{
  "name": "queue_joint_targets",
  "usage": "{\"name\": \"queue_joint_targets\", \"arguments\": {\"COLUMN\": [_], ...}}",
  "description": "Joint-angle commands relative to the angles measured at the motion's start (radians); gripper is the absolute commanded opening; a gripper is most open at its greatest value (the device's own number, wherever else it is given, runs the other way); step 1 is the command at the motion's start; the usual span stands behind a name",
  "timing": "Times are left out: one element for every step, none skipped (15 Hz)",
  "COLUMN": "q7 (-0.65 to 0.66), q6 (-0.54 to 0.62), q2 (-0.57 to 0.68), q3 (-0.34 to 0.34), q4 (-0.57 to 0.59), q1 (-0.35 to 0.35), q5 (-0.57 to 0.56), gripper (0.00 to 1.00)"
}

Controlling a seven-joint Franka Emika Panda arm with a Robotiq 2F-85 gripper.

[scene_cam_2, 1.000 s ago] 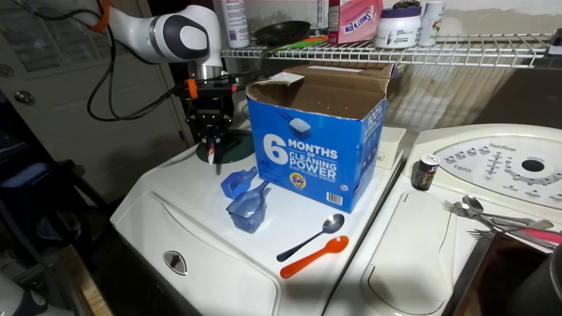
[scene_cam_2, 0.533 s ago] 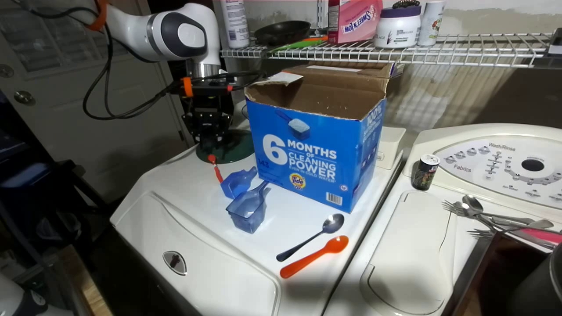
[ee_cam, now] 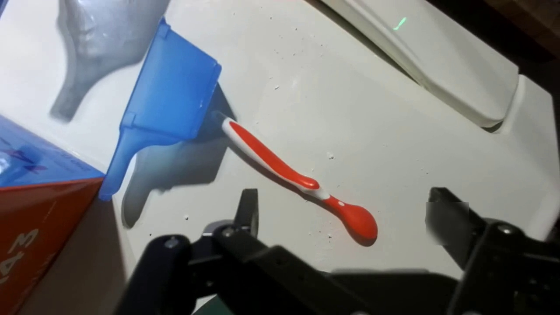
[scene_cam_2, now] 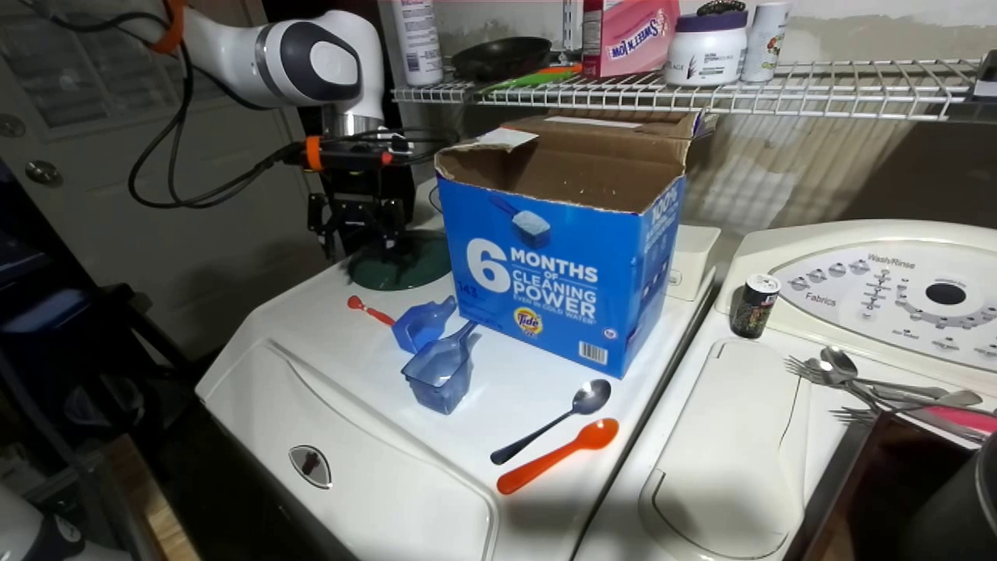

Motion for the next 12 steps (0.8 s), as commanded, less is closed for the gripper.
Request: {"name": "queue_joint_targets", "arguments": {"q7": [0.096,0.120,0.139,0.154,0.174,0.190,0.201,0.213,0.223,0.230,0.228,0.200], "q6": [-0.079,-0.100,-0.125,-0.149,-0.181,-0.202,-0.226,-0.243,-0.263,-0.279,-0.280,-0.247], "q2": [-0.034,-0.047,-0.057,-0.070,-0.084,-0.099,-0.114,-0.126,-0.136,-0.146,-0.157,-0.137], "q3": [0.004,0.005,0.005,0.005,0.006,0.007,0.009,0.010,0.013,0.016,0.018,0.010], "q4": [0.011,0.012,0.015,0.018,0.023,0.025,0.030,0.032,0.040,0.044,0.041,0.035], "q1": [0.018,0.023,0.027,0.029,0.034,0.038,0.043,0.047,0.051,0.054,0.055,0.044], "q5": [-0.035,-0.042,-0.049,-0.057,-0.072,-0.088,-0.112,-0.136,-0.160,-0.188,-0.212,-0.164], "gripper": [1.00,1.00,1.00,1.00,1.00,1.00,1.00,1.00,1.00,1.00,1.00,1.00]}}
